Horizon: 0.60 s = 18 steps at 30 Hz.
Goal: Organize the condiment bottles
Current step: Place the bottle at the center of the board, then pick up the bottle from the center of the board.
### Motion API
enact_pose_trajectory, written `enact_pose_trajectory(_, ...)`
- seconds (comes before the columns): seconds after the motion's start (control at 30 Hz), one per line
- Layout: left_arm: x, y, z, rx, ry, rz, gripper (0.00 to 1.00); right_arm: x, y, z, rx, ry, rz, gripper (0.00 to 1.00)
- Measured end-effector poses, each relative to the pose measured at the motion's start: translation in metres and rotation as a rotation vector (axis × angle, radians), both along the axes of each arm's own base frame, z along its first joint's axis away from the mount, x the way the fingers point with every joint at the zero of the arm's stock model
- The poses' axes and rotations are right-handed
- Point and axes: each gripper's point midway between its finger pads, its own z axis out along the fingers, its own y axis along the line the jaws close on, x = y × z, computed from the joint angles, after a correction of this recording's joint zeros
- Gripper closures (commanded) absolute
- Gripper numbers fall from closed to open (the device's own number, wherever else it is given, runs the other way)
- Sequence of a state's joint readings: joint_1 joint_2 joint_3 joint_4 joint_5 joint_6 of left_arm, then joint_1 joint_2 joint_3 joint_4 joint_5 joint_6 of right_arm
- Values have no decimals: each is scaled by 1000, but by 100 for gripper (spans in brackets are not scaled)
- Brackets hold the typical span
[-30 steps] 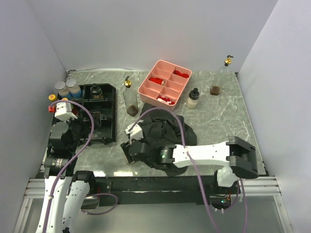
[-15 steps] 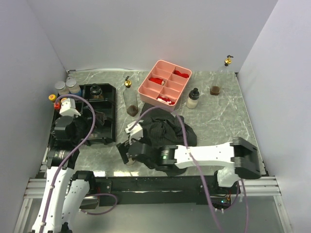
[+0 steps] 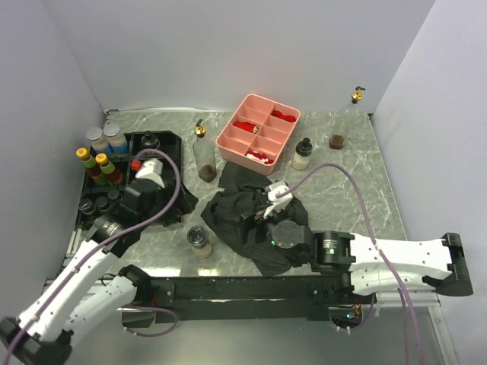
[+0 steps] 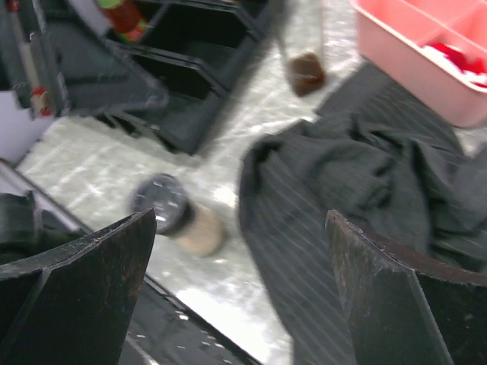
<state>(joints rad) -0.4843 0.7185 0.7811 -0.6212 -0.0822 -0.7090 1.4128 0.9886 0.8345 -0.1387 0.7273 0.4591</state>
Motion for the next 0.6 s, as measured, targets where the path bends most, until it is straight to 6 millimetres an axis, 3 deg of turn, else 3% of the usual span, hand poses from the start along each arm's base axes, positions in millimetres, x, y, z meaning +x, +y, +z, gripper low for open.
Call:
enact_pose_trajectory(0.17, -28, -30, -27, 78, 95, -67, 5, 3, -30, -21, -36, -5, -42, 0)
enact_pose_trajectory(0.37, -62, -53, -60, 224, 189, -92, 6, 4, -49, -27, -43, -8, -67, 0)
enact_pose_trajectory(0.53, -75, -58, -85, 339, 246, -55, 11, 4, -59, -23, -8, -10, -81, 0)
enact_pose_trajectory(0.6, -78, -56, -91, 372, 260, -27, 18, 3, -62, -24, -4, -8, -84, 0)
